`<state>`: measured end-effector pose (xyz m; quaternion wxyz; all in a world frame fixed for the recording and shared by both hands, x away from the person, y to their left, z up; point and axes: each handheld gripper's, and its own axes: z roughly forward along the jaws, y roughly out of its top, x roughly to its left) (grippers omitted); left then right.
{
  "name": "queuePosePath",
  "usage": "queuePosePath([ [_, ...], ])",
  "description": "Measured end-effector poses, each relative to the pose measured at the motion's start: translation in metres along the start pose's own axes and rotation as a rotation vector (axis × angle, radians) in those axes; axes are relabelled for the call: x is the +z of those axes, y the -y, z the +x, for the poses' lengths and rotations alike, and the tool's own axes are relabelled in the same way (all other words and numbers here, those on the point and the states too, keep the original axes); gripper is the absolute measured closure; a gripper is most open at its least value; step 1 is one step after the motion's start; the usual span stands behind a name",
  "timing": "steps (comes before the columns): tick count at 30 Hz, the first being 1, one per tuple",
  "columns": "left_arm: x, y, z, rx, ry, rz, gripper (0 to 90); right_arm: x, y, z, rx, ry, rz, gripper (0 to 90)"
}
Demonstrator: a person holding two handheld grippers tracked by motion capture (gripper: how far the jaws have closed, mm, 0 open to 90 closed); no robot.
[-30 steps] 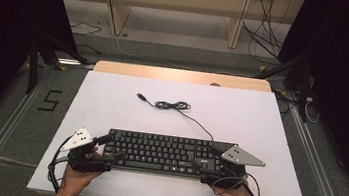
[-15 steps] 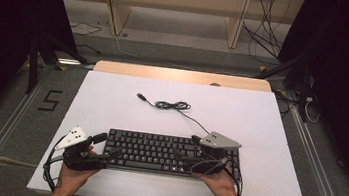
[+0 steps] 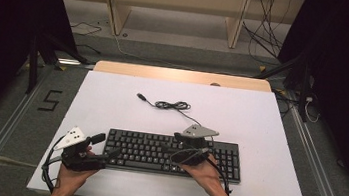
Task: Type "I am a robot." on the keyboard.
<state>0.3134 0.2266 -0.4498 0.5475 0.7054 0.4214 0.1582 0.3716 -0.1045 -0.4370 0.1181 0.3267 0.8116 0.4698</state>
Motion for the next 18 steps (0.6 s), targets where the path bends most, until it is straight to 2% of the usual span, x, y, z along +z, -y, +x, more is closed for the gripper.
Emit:
queuePosePath([
  [11,0.000,0.000,-0.001,0.001,0.001,0.001,18.0,0.024,-0.003,0.002,-0.004,-0.033,0.076,64.7],
  [18,0.000,0.000,-0.001,-0.002,0.000,0.000,18.0,0.036,-0.003,0.002,-0.006,-0.032,0.111,80.3],
])
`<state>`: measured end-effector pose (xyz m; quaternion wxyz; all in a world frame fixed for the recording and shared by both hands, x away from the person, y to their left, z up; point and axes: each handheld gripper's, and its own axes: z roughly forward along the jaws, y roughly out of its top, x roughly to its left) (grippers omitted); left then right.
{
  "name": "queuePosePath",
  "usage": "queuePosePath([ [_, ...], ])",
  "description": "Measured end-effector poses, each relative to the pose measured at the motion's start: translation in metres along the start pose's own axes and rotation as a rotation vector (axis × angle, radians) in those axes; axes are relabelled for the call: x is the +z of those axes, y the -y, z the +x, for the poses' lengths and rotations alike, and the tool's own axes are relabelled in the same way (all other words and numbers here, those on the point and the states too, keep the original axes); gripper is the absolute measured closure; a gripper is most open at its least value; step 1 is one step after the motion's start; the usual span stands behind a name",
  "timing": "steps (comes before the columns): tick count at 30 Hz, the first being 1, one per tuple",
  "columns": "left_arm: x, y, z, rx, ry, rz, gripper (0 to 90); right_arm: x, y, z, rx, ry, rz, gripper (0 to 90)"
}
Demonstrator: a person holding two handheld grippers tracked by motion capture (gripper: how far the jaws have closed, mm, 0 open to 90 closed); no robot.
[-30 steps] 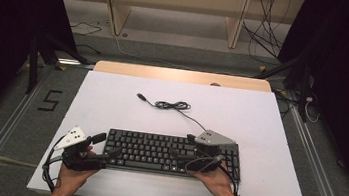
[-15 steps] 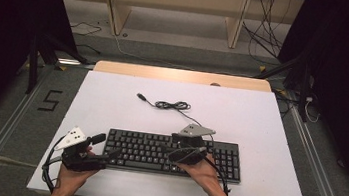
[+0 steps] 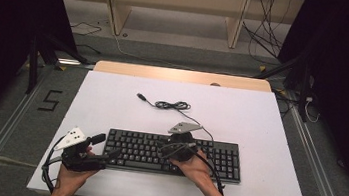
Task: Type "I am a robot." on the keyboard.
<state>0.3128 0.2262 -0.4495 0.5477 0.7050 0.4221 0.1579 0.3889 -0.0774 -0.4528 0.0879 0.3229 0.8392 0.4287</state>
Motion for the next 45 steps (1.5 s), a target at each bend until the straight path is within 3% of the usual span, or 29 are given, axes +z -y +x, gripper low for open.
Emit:
queuePosePath([
  [6,0.000,0.000,0.000,0.000,-0.002,0.002,18.0,0.008,0.000,0.000,0.000,0.009,0.032,90.0],
  [26,0.000,0.000,0.001,-0.001,-0.006,0.011,18.0,0.022,0.004,0.000,0.010,0.034,0.103,90.0],
  [45,0.000,0.000,0.002,-0.004,-0.010,0.016,18.0,0.028,0.007,0.002,0.003,0.063,0.121,90.0],
])
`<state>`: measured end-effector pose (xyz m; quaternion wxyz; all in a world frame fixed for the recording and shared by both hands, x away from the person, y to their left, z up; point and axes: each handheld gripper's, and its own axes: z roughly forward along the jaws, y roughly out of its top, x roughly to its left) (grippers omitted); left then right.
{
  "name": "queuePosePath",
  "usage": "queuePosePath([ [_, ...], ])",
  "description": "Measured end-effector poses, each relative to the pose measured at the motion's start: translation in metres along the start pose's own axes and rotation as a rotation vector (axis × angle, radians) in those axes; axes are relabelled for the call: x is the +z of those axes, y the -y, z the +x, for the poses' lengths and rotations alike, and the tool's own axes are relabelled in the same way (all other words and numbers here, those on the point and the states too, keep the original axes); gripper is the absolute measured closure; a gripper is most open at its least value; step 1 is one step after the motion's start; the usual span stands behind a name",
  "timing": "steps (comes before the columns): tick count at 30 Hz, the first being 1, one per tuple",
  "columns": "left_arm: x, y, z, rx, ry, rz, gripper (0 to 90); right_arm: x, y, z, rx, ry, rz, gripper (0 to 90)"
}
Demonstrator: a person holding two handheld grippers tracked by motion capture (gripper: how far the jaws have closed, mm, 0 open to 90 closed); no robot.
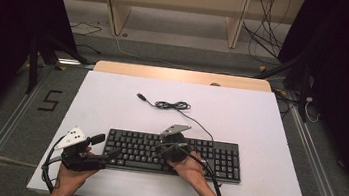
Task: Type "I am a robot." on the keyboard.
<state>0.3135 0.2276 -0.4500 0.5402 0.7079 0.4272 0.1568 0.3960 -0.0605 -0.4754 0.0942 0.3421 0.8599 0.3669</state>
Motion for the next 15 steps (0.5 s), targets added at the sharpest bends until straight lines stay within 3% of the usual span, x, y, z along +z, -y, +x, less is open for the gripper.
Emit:
queuePosePath([
  [4,0.000,0.000,0.001,0.000,-0.001,0.002,18.0,-0.003,0.000,-0.003,0.010,-0.003,-0.011,90.0],
  [11,0.001,0.000,0.001,-0.004,-0.001,0.004,18.0,-0.018,-0.004,-0.006,0.047,-0.033,-0.090,90.0],
  [15,0.001,0.000,0.002,-0.005,-0.004,0.009,18.5,-0.024,-0.004,-0.006,0.052,-0.052,-0.117,79.9],
])
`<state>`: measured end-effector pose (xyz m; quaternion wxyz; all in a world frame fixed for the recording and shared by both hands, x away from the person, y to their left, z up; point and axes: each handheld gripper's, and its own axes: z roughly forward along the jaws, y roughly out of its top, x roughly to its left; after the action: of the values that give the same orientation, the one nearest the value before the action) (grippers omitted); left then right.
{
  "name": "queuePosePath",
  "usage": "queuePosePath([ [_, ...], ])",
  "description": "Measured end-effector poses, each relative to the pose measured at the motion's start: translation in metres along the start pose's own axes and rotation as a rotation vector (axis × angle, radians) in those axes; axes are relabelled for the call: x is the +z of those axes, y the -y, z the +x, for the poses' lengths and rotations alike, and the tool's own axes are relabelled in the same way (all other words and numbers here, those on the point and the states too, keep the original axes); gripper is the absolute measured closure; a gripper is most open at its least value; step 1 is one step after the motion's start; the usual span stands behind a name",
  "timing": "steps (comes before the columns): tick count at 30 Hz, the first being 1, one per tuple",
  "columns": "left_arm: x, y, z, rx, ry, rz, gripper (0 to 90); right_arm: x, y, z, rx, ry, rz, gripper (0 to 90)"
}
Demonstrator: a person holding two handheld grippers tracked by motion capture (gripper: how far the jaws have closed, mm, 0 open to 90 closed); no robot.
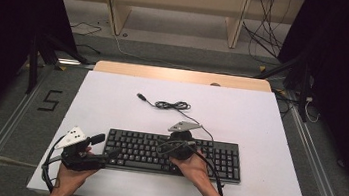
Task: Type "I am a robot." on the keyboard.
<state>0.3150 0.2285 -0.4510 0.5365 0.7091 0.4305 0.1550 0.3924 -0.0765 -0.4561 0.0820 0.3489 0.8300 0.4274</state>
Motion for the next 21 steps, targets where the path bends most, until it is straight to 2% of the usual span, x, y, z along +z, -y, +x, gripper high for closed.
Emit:
queuePosePath([
  [5,0.000,0.000,0.001,-0.006,-0.003,0.005,18.7,-0.008,-0.001,0.001,0.002,-0.018,-0.036,54.3],
  [9,0.000,0.000,0.002,-0.008,-0.007,0.012,19.1,-0.015,-0.001,0.001,0.005,-0.009,-0.059,41.8],
  [14,0.001,0.001,0.003,-0.013,-0.010,0.015,20.0,-0.025,0.001,-0.001,0.006,0.002,-0.098,34.4],
  [21,0.001,0.001,0.004,-0.014,-0.012,0.025,22.3,-0.035,0.004,-0.003,0.011,0.002,-0.118,28.8],
])
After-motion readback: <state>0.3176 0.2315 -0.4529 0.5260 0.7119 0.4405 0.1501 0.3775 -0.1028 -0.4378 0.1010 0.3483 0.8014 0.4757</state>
